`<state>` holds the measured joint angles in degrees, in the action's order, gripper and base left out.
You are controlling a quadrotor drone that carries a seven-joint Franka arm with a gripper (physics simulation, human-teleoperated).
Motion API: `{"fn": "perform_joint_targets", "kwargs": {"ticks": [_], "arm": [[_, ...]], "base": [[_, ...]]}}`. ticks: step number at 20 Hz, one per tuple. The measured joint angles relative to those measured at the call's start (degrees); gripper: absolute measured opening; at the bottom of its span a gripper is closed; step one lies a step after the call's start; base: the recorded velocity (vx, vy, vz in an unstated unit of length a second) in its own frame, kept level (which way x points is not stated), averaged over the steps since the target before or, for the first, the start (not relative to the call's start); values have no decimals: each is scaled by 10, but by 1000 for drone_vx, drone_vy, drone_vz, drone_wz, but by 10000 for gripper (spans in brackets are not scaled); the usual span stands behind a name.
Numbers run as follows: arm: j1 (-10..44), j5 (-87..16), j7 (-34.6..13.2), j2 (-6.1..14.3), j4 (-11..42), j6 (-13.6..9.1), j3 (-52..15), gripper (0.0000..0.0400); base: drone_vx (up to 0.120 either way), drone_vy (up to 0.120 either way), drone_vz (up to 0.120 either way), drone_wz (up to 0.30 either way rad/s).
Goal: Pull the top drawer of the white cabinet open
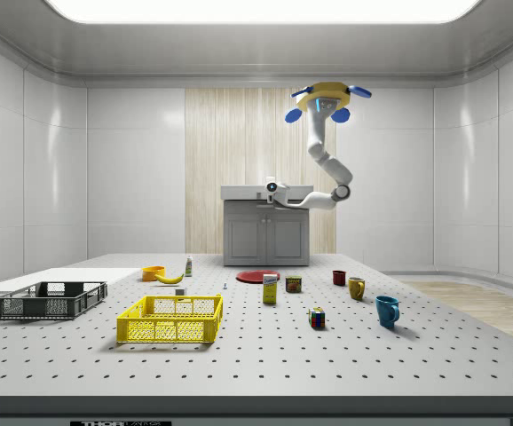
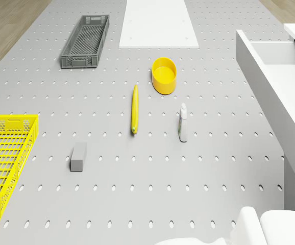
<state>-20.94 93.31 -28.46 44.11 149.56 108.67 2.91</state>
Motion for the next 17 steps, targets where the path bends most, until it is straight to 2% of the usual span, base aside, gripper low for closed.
{"fn": "perform_joint_targets", "kwargs": {"ticks": [7, 17], "arm": [[-8, -4, 0, 1, 0, 4, 7, 304], [-17, -7, 0, 2, 0, 10, 13, 305]], "base": [[0, 114, 0, 0], [0, 0, 0, 0]]}}
